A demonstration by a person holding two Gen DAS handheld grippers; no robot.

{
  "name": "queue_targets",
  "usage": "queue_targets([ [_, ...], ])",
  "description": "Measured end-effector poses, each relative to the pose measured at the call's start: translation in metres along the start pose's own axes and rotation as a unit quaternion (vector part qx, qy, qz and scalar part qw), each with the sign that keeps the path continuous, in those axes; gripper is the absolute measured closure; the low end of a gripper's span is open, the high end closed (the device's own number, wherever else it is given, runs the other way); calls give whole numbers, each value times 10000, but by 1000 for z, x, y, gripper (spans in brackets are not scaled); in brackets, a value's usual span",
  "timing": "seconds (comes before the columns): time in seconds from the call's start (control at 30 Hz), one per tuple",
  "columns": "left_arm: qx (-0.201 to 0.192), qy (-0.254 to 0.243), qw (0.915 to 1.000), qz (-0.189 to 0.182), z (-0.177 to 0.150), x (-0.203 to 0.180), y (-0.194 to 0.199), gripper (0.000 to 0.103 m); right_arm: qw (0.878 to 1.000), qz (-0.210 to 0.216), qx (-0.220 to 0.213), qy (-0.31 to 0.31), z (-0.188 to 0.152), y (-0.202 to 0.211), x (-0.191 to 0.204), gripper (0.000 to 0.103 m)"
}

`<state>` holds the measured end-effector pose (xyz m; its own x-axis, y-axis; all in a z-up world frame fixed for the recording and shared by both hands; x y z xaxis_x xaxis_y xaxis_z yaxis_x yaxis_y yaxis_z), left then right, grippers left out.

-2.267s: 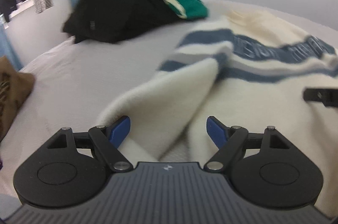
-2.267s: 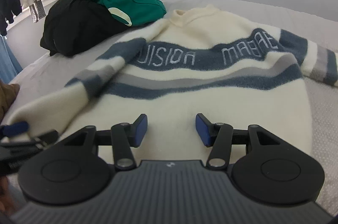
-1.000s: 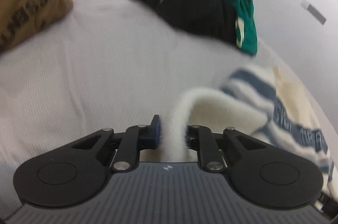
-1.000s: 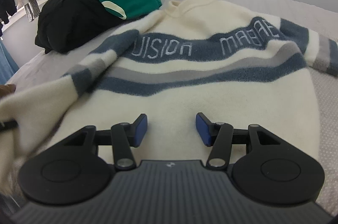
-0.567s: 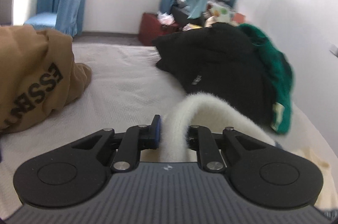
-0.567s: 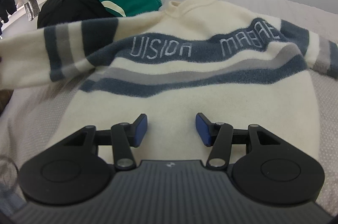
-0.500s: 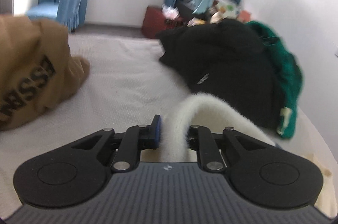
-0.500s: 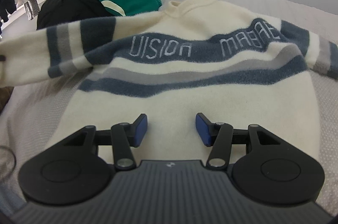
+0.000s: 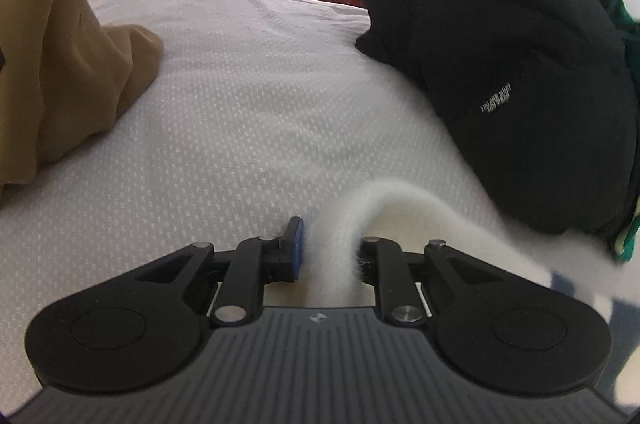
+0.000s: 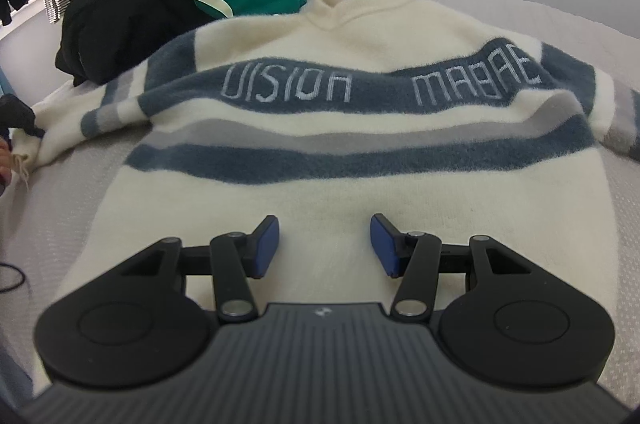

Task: Fold large clothes
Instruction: 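Pull the sleeve outward with the left tool and open it on the bed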

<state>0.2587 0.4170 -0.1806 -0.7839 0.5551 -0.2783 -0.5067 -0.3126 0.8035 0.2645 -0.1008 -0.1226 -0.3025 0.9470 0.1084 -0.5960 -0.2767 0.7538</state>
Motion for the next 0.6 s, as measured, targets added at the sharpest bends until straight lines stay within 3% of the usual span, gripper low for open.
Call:
queue_targets([
  [0.13, -147, -260, 9995, 130, 4, -3, 11, 63, 10000, -35, 17, 24, 2, -2, -2, 50],
  [0.2, -158, -186, 9997, 17, 1, 1, 22, 47, 10000, -52, 14, 50, 2, -1, -2, 50],
  [0.37, -286, -311, 9982, -431, -5, 4, 59, 36, 10000, -55, -3, 32, 1, 2, 0, 50],
  [0.6, -776, 287, 9901, -1134, -9, 14, 119, 30, 10000, -54, -2, 6, 0, 7, 0, 50],
])
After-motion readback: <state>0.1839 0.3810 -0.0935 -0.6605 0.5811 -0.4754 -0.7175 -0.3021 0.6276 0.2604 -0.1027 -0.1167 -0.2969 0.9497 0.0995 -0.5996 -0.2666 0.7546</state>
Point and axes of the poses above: each gripper's, at about its wrist camera, not at the fingertips, and y roughly against the way its jaws point, x to its left, z to its top, the point moved 8 cm from there along -y, roughly the way its jaws point, and after that the axes turned 8 degrees about x, right-handed, at the moved point
